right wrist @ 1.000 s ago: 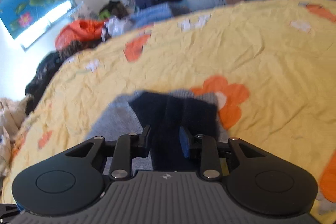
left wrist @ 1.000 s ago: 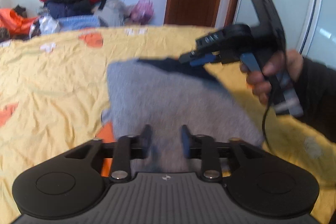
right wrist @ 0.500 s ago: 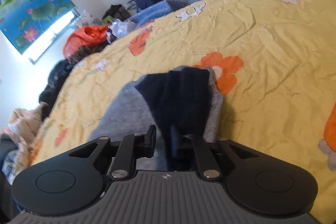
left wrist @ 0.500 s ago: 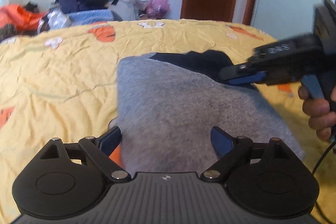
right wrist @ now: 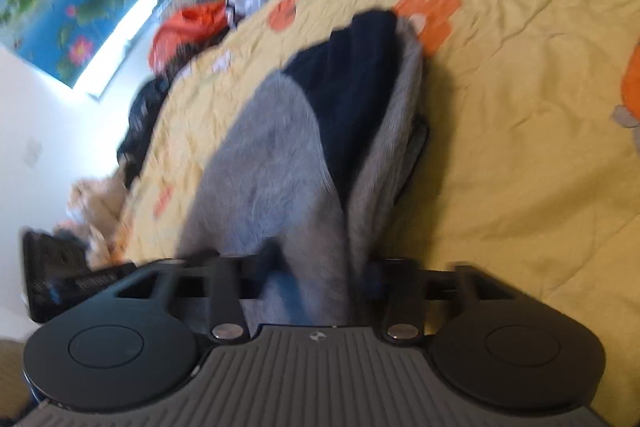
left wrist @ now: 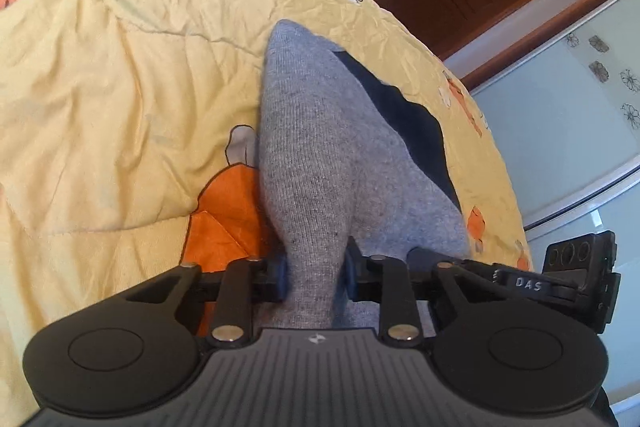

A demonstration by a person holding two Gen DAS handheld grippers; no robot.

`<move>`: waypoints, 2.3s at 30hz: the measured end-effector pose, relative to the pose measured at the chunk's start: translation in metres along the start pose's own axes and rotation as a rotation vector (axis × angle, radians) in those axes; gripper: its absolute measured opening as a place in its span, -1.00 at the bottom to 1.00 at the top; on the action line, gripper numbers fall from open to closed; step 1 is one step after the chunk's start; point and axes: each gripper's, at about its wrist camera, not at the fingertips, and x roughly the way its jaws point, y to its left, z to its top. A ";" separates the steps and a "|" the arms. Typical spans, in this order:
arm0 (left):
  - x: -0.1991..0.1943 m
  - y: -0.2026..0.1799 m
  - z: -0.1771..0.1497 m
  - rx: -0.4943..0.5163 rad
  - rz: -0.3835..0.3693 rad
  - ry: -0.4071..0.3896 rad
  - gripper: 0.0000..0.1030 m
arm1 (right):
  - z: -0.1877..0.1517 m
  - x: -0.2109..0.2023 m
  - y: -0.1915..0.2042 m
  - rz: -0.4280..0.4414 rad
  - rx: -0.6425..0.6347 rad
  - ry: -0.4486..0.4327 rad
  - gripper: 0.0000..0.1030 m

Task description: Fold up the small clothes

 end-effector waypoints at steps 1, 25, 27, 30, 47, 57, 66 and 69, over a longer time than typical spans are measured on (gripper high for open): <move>-0.004 -0.003 0.000 0.007 0.004 -0.005 -0.58 | -0.001 -0.003 0.002 0.012 -0.002 0.002 -0.41; -0.052 -0.067 -0.111 0.444 0.381 -0.367 0.62 | -0.092 -0.102 0.042 -0.367 -0.248 -0.371 0.69; -0.045 -0.065 -0.121 0.401 0.411 -0.346 0.62 | -0.101 -0.094 0.045 -0.380 -0.220 -0.348 0.71; -0.041 -0.063 -0.136 0.371 0.424 -0.321 0.62 | -0.129 -0.081 0.054 -0.416 -0.236 -0.331 0.73; -0.029 -0.059 -0.168 0.489 0.506 -0.286 0.97 | -0.185 -0.039 0.083 -0.645 -0.361 -0.270 0.99; -0.028 -0.053 -0.164 0.483 0.494 -0.286 1.00 | -0.178 -0.029 0.080 -0.692 -0.321 -0.320 1.00; -0.030 -0.053 -0.167 0.489 0.487 -0.291 1.00 | -0.180 -0.031 0.077 -0.681 -0.326 -0.343 1.00; -0.031 -0.052 -0.167 0.489 0.487 -0.291 1.00 | -0.180 -0.031 0.077 -0.681 -0.326 -0.343 1.00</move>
